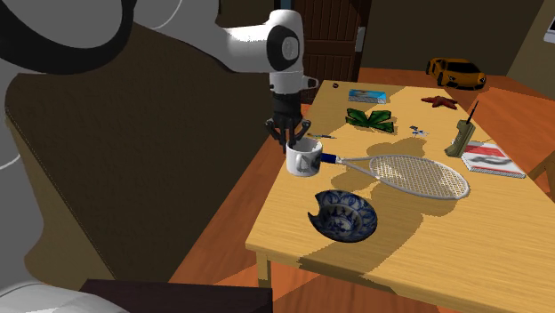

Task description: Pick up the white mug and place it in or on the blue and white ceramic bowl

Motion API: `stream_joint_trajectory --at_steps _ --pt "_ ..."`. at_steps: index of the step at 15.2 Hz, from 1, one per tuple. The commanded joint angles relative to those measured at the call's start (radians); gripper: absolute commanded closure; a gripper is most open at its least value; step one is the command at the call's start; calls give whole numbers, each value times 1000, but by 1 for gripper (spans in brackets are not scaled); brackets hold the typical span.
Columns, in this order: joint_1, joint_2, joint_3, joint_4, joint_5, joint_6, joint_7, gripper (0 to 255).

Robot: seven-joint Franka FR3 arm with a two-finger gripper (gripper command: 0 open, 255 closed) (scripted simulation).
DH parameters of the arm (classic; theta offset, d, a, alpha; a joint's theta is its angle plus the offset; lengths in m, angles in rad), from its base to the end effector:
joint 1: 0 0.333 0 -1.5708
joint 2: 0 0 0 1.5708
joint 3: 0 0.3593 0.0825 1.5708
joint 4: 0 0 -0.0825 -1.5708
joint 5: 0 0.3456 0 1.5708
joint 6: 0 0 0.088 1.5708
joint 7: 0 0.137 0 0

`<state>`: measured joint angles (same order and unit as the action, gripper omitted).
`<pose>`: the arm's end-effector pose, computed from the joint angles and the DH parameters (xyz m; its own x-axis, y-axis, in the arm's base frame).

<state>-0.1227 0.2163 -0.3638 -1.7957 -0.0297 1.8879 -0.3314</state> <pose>0.5125 -0.2590 0.4542 0.9800 -0.1432 -0.1382 -0.1358 -0.9888 0.0617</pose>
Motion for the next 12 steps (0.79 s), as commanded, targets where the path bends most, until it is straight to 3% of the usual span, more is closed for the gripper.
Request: stream_joint_trajectory --at_steps 1,3,12 --pt "-1 -5 -1 22 -2 -27 -2 255" --pt "0 -10 -2 38 -3 -48 -3 255" --pt "-80 -174 -82 -125 -78 -22 -141 255"
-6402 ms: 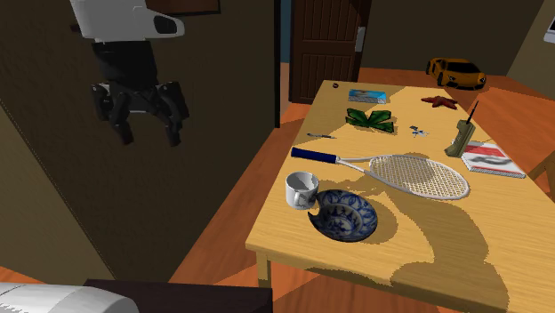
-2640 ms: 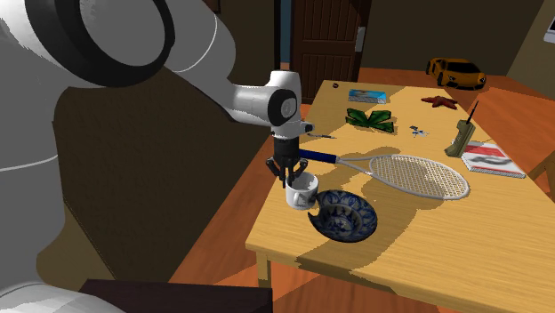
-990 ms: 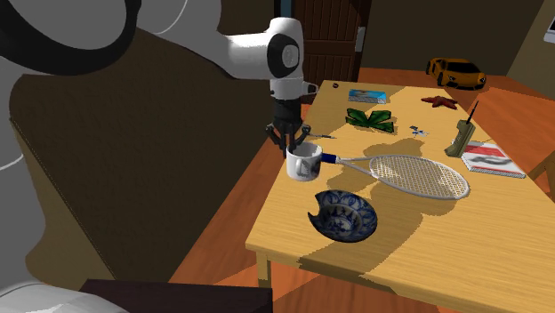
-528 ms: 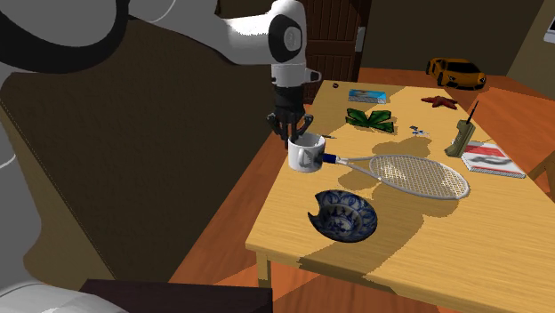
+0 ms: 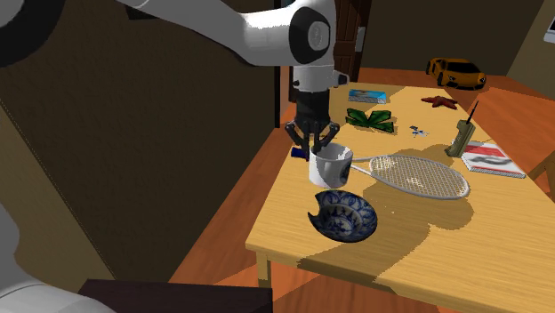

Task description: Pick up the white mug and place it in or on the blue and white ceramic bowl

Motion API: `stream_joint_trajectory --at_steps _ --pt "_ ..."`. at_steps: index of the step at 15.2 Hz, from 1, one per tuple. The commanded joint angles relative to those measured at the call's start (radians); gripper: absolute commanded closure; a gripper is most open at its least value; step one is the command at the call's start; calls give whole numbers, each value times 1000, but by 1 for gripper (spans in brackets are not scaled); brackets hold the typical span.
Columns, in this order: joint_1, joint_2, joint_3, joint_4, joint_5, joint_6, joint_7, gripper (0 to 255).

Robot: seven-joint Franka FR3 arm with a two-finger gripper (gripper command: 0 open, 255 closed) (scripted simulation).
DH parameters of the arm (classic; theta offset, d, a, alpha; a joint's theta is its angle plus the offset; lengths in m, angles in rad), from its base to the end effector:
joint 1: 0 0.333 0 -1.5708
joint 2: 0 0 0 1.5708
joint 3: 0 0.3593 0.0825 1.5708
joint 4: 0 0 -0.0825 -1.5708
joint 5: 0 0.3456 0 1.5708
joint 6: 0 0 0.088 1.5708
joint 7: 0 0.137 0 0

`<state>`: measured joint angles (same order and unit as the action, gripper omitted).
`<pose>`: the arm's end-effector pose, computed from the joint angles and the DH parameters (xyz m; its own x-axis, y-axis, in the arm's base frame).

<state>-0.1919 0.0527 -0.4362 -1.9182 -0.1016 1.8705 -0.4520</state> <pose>0.4208 -0.3141 0.4870 0.9798 -0.1444 -0.1381 -0.1370 -0.9887 0.0616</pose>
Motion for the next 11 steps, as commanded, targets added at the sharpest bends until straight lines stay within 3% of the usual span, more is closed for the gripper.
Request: stream_joint_trajectory --at_steps 1,4,11 --pt "-20 -25 -20 -14 -14 -4 -37 255" --pt "-54 -66 -53 -45 -40 -3 -95 255" --pt "-57 -38 -57 -112 -31 89 -94 255"
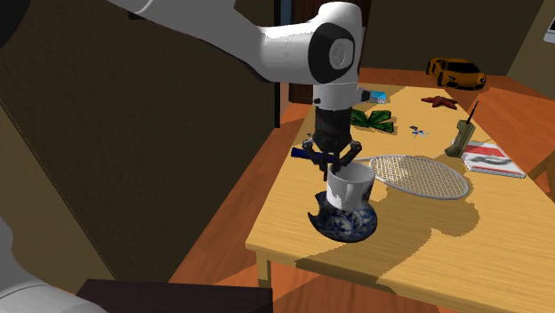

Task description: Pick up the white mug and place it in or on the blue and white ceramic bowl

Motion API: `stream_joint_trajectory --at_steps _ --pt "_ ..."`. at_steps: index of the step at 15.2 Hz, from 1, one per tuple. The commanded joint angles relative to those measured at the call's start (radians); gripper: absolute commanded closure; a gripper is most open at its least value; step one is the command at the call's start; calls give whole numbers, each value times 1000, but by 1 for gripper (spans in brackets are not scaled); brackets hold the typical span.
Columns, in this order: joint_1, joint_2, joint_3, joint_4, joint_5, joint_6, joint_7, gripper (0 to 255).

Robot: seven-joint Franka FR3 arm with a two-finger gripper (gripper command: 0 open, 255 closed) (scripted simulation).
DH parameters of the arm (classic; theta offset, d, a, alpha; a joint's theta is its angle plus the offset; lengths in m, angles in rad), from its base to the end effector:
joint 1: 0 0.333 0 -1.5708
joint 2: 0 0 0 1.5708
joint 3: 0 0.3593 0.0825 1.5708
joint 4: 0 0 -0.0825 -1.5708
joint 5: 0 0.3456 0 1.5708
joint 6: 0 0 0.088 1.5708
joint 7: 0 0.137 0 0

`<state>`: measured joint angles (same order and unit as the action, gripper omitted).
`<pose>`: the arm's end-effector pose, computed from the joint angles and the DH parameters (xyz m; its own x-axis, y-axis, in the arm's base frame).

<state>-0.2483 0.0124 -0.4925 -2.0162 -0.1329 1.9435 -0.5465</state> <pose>0.3681 -0.3527 0.4701 0.9799 -0.1433 -0.1389 -0.1359 -0.9888 0.0615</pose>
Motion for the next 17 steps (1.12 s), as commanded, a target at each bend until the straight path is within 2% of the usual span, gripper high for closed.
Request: stream_joint_trajectory --at_steps 1,11,17 --pt "-1 7 -1 -23 2 29 1 255" --pt "-7 67 -3 -98 26 160 -6 255" --pt "-7 67 -3 -98 26 160 -6 255"
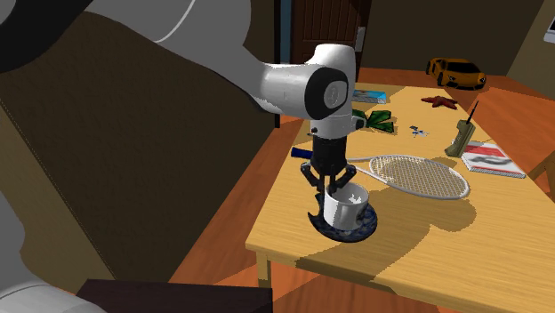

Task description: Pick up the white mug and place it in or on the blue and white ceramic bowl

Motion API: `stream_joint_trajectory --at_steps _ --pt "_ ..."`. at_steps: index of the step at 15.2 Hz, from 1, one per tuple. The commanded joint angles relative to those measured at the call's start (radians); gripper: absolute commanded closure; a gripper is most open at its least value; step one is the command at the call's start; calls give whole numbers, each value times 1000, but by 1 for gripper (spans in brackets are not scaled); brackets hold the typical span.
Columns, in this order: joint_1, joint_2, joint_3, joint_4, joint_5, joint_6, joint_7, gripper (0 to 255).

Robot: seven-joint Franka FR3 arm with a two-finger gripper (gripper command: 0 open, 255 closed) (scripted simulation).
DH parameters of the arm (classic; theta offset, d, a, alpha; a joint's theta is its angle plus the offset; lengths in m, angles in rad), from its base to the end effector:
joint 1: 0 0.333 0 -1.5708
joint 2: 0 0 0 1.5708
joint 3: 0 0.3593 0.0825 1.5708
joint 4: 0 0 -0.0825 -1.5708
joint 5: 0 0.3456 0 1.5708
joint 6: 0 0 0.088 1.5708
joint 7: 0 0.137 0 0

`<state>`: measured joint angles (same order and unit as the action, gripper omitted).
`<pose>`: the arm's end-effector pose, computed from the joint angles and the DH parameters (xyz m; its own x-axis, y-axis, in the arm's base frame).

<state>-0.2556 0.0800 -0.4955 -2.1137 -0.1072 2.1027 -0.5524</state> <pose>0.3732 -0.3542 0.4110 0.9799 -0.1431 -0.1387 -0.1357 -0.9888 0.0616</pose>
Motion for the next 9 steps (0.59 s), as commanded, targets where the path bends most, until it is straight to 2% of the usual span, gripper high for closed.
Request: stream_joint_trajectory --at_steps 1,2,3,8,9 --pt "0 0 0 0 0 0 0 255" --pt "0 0 0 0 0 0 0 255" --pt "0 0 0 0 0 0 0 0" --pt "0 0 0 0 0 0 0 0" --pt "3 -14 1 20 -5 -33 4 0"
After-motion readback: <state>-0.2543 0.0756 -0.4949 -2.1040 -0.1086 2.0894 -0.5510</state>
